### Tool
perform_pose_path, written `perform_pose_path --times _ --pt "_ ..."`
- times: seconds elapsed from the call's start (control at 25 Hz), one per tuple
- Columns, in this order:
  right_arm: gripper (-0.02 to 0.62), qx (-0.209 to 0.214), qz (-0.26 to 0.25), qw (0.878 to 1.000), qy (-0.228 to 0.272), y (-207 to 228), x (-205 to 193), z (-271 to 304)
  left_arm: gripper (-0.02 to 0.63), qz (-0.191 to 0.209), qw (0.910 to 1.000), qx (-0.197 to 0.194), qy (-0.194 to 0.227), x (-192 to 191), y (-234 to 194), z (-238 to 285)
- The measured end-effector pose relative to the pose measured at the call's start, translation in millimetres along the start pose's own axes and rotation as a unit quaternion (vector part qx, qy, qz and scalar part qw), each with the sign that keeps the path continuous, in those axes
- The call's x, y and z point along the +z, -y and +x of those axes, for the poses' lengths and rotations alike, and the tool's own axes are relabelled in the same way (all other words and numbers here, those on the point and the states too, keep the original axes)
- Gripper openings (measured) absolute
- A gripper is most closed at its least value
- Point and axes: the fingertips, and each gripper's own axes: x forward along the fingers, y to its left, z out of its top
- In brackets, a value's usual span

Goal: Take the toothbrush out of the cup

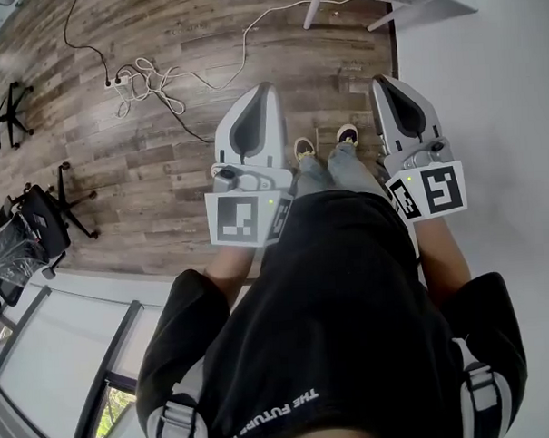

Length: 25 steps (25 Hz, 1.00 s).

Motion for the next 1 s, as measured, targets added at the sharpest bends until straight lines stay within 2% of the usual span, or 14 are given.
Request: perform_pose_path --times 0.2,0.56,1.0 --pt "0.017 -0.008 0.010 1.000 0.004 7 0 -6 0.008 -0.005 1.0000 0.002 0.001 -8 0 2" --pt "0.017 -0.005 0.023 0.999 0.028 29 7 -14 0.008 0.011 0.9998 0.010 0.016 1 21 9" --pt "0.017 -0.001 0.054 0.998 0.044 89 6 -26 0.008 0.032 0.9993 0.015 0.011 0 68 51"
